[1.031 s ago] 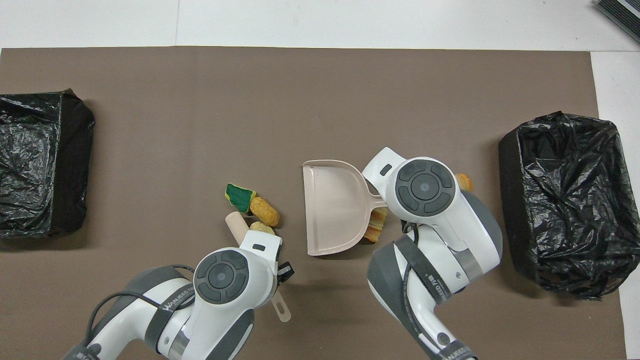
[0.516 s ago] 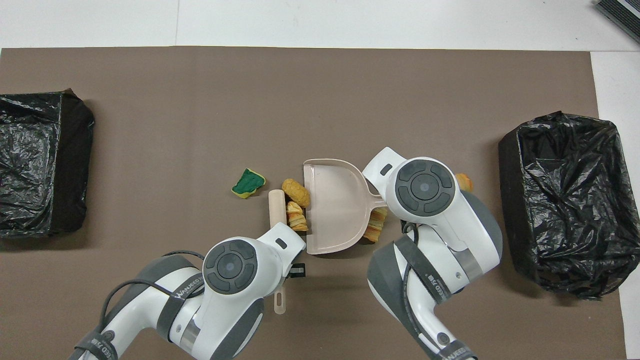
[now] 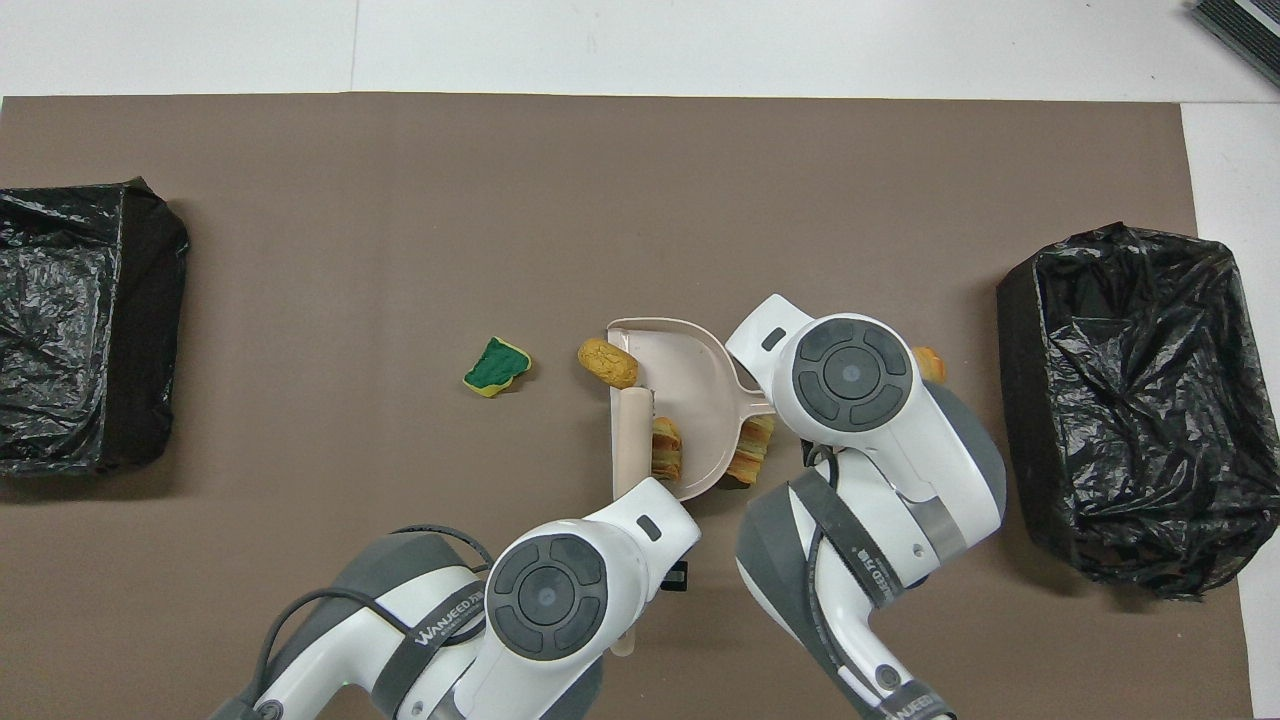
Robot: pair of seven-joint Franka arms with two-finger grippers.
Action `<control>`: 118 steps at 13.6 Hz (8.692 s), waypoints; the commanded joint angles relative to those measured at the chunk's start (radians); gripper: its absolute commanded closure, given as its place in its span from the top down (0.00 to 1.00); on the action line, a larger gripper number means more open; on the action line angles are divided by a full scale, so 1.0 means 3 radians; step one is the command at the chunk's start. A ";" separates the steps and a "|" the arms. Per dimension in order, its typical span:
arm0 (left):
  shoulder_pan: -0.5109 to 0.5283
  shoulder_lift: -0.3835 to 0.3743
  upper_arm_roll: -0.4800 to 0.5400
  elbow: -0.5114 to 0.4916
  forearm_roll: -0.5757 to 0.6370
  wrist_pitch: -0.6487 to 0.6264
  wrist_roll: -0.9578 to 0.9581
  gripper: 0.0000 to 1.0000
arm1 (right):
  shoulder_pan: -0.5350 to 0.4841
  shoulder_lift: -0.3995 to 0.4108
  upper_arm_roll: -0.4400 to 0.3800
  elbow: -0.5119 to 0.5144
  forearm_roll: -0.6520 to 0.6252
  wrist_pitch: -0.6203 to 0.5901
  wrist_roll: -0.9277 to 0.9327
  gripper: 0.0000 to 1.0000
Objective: Sweep and dump trash in bin
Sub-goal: 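Sweep the bread and sponge pieces into the dustpan with the left gripper, then carry the dustpan to the black bag and tip it with the right gripper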
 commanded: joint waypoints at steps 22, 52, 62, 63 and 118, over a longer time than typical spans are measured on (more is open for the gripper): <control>0.1374 0.0516 0.0035 0.0009 0.0570 0.0199 0.1217 0.00 | 0.0039 0.0066 0.0014 -0.0091 0.0457 0.0292 0.0374 0.00; 0.0769 -0.0516 -0.0133 -0.0393 0.0350 -0.0952 -0.0129 0.00 | -0.0870 0.0086 0.0009 0.0333 0.1102 -0.0034 -0.0827 0.00; -0.0227 -0.0967 -0.0184 -0.1188 0.0203 -0.0031 -0.0824 0.00 | -0.2000 0.0086 -0.0032 0.0916 0.0821 -0.0659 -0.2063 0.00; -0.0319 -0.0896 -0.0184 -0.1182 0.0070 0.0121 -0.0890 0.00 | -0.2102 0.0086 -0.0032 0.0972 0.0694 -0.0674 -0.2206 0.00; 0.2600 0.0133 -0.0154 0.2152 0.0631 -0.1958 0.2535 1.00 | 0.0095 0.0239 0.0065 0.0860 0.0948 -0.0594 0.4443 0.00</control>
